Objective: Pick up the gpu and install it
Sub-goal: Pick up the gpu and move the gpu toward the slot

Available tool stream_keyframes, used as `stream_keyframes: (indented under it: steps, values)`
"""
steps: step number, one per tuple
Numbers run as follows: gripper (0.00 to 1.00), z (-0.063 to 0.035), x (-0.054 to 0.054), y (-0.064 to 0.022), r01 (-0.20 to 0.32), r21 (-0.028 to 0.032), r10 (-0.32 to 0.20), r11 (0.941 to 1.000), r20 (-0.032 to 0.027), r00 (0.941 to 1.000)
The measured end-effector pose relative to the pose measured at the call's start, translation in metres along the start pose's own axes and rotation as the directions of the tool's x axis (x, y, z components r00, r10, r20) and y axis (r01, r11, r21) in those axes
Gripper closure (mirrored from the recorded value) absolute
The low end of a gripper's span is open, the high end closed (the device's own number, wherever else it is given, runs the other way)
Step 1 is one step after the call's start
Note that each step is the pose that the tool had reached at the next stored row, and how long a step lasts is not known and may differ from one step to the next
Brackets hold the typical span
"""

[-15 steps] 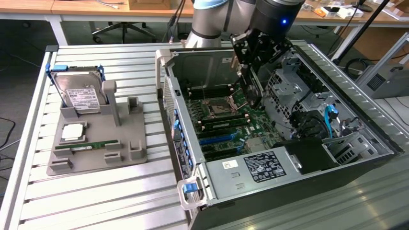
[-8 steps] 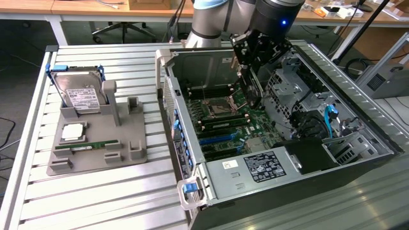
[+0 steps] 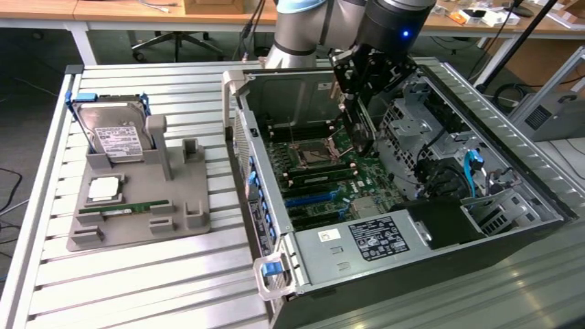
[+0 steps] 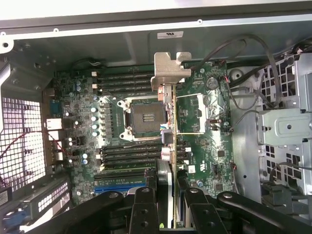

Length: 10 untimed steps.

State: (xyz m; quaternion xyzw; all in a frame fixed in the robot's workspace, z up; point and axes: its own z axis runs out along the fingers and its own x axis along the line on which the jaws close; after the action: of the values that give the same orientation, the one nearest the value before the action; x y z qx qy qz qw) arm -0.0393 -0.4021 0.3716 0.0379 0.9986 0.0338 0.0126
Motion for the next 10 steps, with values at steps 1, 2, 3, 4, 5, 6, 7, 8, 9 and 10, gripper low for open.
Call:
stream_keyframes:
  steps: [1, 2, 3, 4, 5, 6, 7, 8, 9, 10]
  values:
    - [0.73, 0.0002, 0.0, -0.0001, 0.0, 0.0, 0.0, 1.0, 0.0, 1.0]
    - [0.73, 0.0004, 0.0, -0.0001, 0.0, 0.0, 0.0, 1.0, 0.0, 1.0]
    - [0.73, 0.0006, 0.0, -0.0002, 0.0, 0.0001, 0.0, 1.0, 0.0, 1.0]
    - [0.73, 0.0008, 0.0, -0.0003, 0.0, 0.0, 0.0, 1.0, 0.0, 1.0]
    - [0.73, 0.001, 0.0, -0.0003, 0.0, 0.0, 0.0, 1.0, 0.0, 1.0]
    - [0.73, 0.0012, 0.0, -0.0003, 0.0, 0.0, 0.0, 1.0, 0.0, 1.0]
    - [0.73, 0.0014, 0.0, -0.0004, 0.0, 0.0001, 0.0, 1.0, 0.0, 1.0]
    - [0.73, 0.0016, 0.0, -0.0004, 0.0, 0.0001, 0.0, 1.0, 0.0, 1.0]
    - [0.73, 0.0018, 0.0, -0.0005, 0.0, 0.0001, 0.0, 1.0, 0.0, 1.0]
    - [0.73, 0.002, 0.0, -0.0005, 0.0, 0.0001, 0.0, 1.0, 0.0, 1.0]
